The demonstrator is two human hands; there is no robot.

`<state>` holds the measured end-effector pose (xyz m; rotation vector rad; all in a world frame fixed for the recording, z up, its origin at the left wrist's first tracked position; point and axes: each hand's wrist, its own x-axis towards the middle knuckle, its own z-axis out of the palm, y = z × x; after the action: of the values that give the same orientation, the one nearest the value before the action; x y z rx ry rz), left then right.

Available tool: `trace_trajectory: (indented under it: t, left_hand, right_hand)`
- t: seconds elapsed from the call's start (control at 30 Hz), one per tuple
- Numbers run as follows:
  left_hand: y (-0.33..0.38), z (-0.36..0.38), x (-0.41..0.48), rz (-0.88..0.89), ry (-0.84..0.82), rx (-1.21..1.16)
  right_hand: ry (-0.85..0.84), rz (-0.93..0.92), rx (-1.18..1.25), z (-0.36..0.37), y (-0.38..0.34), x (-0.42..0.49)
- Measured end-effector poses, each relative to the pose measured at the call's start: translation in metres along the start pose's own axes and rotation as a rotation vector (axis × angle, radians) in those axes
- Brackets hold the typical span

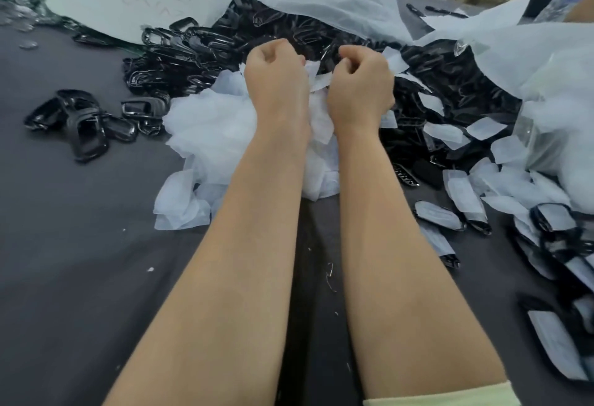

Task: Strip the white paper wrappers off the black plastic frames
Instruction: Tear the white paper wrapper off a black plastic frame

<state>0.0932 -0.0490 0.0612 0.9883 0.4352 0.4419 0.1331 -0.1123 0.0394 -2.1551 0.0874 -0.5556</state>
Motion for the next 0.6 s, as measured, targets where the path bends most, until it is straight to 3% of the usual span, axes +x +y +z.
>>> trace_trajectory:
  t: [0.1,0.23,0.4,0.6]
  left_hand:
    - [0.002,-0.004,-0.014,0.030,-0.020,0.042]
    - [-0.001,-0.011,-0.038,0.099,-0.049,0.178]
    - [-0.011,-0.029,-0.070,0.216,-0.219,0.480]
    - [-0.038,-0.058,-0.102,0.120,-0.260,0.657]
  right_hand:
    - [0.021,-0.070,0.221,-0.021,-0.002,-0.012]
    - [0.062,-0.145,0.287,-0.048,-0.002,-0.032]
    - [-0.144,-0.158,0.187,-0.084,0.007,-0.069]
    - [-0.208,0.019,0.168,-0.099,0.034,-0.112]
